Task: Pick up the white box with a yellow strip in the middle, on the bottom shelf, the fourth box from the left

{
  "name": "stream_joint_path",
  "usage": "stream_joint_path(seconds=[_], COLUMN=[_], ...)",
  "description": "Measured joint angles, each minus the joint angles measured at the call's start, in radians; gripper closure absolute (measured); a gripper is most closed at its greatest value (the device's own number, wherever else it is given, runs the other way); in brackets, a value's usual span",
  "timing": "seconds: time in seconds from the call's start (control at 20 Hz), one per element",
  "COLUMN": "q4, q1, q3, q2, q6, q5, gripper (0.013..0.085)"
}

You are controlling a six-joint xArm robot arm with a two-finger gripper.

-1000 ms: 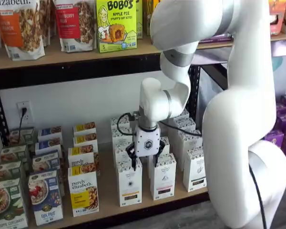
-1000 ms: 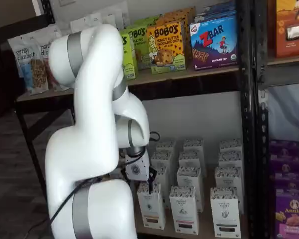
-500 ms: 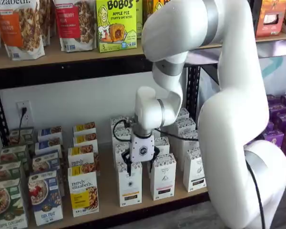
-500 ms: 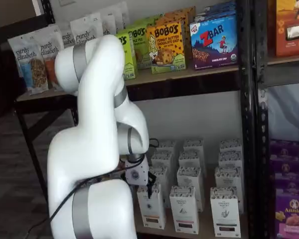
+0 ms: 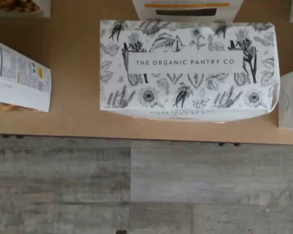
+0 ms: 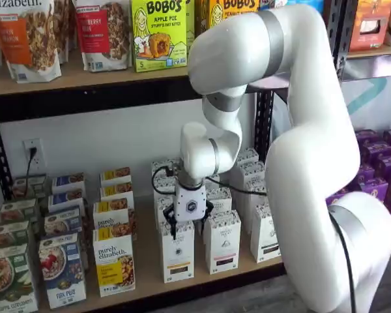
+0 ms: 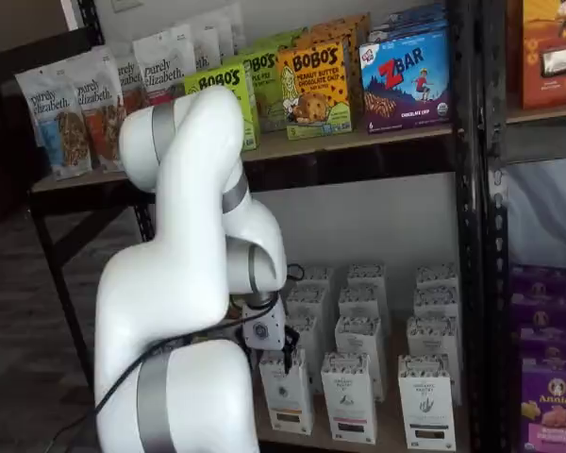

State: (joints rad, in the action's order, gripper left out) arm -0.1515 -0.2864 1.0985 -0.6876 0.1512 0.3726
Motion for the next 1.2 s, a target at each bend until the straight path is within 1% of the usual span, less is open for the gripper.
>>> stream_joint_path(seconds=[0.2, 0.25, 0.35, 0.45, 0.55, 0.65, 0.9, 1.05, 1.2], q4=[0.003, 0.004, 0.010, -0.003, -0.019, -0.021, -0.009, -0.010, -0.001], q1=[0.007, 0.009, 0.018, 0.022, 0.025, 0.026, 0.033, 0.033, 0.034], q3=[0.042, 0.058, 0.108, 0.134, 0.149, 0.157, 0.206, 0.219, 0.230], q2=[-0.026, -0.035, -0.058, -0.071, -0.081, -0.085, -0.113, -0.120, -0.128], q6=[-0.003, -0.004, -0.003, -0.018, -0.034, -0.037, -0.032, -0.033, -0.025], q5=[0.017, 0.030, 0.083, 0.099, 0.103, 0.104, 0.127, 0.133, 0.132], gripper=[0.0130, 0.0130, 0.0130, 0.0130, 0.0130, 0.0130, 0.0130, 0.0130, 0.0130])
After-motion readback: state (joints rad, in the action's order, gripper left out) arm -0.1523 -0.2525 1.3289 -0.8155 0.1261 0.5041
